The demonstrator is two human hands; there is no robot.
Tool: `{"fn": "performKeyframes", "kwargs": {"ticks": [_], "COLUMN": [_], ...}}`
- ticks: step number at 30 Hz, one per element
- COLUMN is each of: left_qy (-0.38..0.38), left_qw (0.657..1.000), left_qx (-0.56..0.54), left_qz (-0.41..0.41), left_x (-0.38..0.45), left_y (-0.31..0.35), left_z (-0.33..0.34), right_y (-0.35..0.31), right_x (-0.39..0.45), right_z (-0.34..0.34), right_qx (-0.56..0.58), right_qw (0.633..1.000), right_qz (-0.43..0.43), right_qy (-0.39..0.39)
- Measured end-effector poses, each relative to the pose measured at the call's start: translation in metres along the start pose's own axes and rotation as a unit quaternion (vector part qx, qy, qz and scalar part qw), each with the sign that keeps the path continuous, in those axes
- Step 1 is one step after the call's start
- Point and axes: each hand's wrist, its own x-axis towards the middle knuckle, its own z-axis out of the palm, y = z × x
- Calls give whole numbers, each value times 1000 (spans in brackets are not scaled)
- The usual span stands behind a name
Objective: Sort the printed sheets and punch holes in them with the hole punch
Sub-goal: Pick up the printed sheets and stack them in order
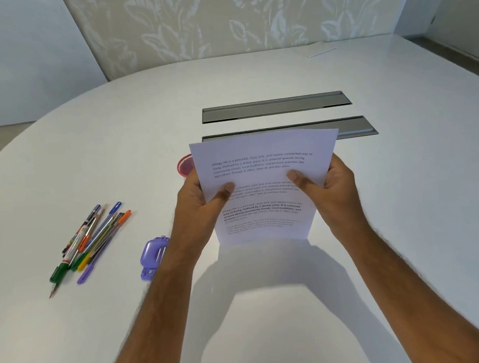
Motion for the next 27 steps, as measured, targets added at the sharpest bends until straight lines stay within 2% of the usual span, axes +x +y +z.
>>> {"fn": "performKeyframes", "kwargs": {"ticks": [3, 8, 13, 18, 22, 27], "left_qy": [11, 11, 28, 24, 12, 34], "left_qw": [1000, 1000, 999, 1000, 999, 998], "left_qx": [18, -10, 10, -3, -14, -28], "left_qz": [-16, 18, -38, -14, -50, -40], "left_x": [-2, -2, -8, -8, -12, -13], "left_y": [-6, -1, -12, -10, -17, -15], "left_z": [1, 3, 11, 10, 11, 4], "right_y": [8, 2, 14, 12, 25, 24], "right_x": [-3, -2, -8, -6, -14, -13], "right_z": [0, -1, 2, 1, 2, -4], "right_qx": [-1, 13, 16, 35, 4, -43], "right_qw": [1000, 1000, 1000, 999, 1000, 999], "right_qz": [9, -16, 3, -18, 20, 26], "right_qy": [-1, -2, -12, -12, -6, -19]}}
